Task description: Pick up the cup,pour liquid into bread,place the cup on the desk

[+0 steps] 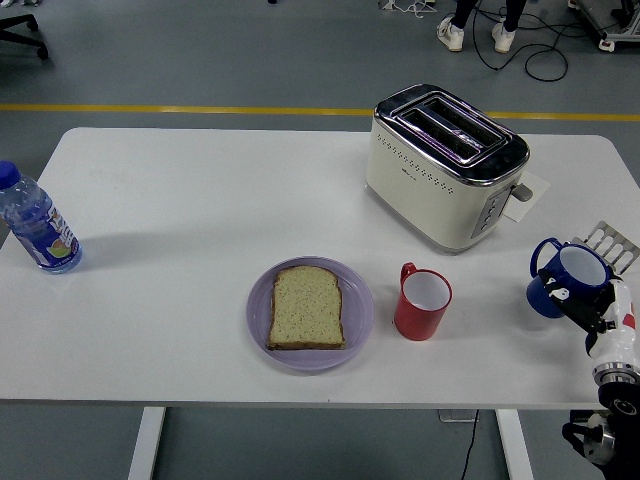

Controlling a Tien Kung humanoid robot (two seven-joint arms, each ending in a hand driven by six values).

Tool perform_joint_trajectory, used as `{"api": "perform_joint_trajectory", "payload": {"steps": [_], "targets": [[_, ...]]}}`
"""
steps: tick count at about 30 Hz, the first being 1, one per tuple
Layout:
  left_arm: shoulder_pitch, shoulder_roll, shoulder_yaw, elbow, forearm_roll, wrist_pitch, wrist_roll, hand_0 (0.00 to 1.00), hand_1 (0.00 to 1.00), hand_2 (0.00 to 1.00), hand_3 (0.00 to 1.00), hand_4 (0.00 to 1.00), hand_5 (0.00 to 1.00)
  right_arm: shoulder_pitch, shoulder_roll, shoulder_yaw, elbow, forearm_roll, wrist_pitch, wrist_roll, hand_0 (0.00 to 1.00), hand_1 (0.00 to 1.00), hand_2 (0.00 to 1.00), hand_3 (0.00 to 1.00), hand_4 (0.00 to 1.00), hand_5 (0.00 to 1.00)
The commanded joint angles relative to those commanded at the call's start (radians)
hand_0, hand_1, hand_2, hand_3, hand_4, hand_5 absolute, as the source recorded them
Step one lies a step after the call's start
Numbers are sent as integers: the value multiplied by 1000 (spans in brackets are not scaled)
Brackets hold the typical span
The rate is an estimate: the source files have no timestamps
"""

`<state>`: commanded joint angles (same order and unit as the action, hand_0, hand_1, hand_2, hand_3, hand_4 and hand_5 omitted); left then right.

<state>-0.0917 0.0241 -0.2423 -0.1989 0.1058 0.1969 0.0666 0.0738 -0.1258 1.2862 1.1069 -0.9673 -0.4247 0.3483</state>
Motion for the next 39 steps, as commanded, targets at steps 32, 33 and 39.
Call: {"api": "perform_joint_trajectory", "payload": {"steps": [32,33,39], "targets": [[8,-6,12,0,-5,1,0,633,641,652,504,240,862,36,3,-81,-153,-60,1,110,470,469,586,569,600,2],[7,-6,11,0,-4,1,0,633,641,650,504,241,864,36,3,-81,-153,-62,1,109,481,475,592,572,621,2],[5,-6,8,-1,-3,0,1,633,641,651,504,240,862,39,3,-84,-156,-67,-1,105,489,480,594,579,623,2]]}}
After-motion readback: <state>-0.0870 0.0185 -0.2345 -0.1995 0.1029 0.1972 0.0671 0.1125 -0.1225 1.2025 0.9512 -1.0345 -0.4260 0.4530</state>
